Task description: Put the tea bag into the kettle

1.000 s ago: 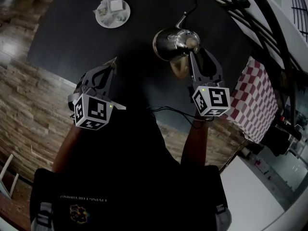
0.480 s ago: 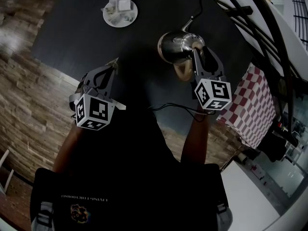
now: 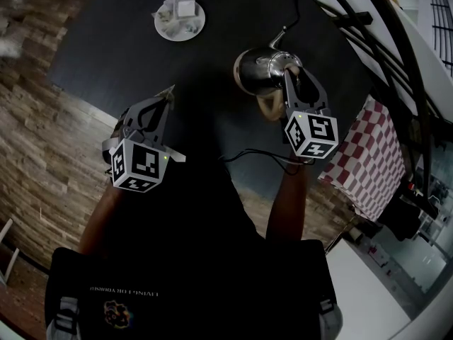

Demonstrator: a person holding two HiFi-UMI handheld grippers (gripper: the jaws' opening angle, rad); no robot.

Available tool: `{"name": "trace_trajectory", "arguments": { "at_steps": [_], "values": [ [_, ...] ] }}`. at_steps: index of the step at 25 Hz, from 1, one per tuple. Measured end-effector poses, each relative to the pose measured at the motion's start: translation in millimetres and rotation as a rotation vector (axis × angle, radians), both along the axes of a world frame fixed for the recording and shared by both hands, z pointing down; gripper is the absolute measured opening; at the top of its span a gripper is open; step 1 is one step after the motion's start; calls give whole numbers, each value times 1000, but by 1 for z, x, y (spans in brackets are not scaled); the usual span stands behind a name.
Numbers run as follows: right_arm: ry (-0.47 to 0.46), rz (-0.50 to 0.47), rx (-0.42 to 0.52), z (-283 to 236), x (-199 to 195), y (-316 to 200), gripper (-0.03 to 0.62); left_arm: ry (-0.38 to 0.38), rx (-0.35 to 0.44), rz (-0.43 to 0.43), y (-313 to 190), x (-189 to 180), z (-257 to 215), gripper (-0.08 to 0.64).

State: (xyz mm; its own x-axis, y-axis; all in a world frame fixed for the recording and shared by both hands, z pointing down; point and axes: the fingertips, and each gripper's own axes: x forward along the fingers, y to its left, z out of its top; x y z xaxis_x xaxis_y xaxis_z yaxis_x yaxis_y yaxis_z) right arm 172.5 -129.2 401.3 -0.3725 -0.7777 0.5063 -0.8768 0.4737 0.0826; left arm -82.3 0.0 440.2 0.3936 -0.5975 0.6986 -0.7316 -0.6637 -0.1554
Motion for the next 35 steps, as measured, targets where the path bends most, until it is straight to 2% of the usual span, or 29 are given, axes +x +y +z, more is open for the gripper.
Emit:
{"name": "trace_trajectory", "arguments": {
  "at_steps": [3, 20, 35],
  "values": [
    [8, 9, 9, 0, 1, -2, 100, -1, 1, -1, -1, 0, 0, 6],
    [-35, 45, 61, -20, 11, 2, 99, -11, 37, 46, -6, 12, -14, 6],
    [-54, 167, 125, -47, 70, 44, 98, -19, 91, 183, -18, 57, -28, 6]
  ]
}}
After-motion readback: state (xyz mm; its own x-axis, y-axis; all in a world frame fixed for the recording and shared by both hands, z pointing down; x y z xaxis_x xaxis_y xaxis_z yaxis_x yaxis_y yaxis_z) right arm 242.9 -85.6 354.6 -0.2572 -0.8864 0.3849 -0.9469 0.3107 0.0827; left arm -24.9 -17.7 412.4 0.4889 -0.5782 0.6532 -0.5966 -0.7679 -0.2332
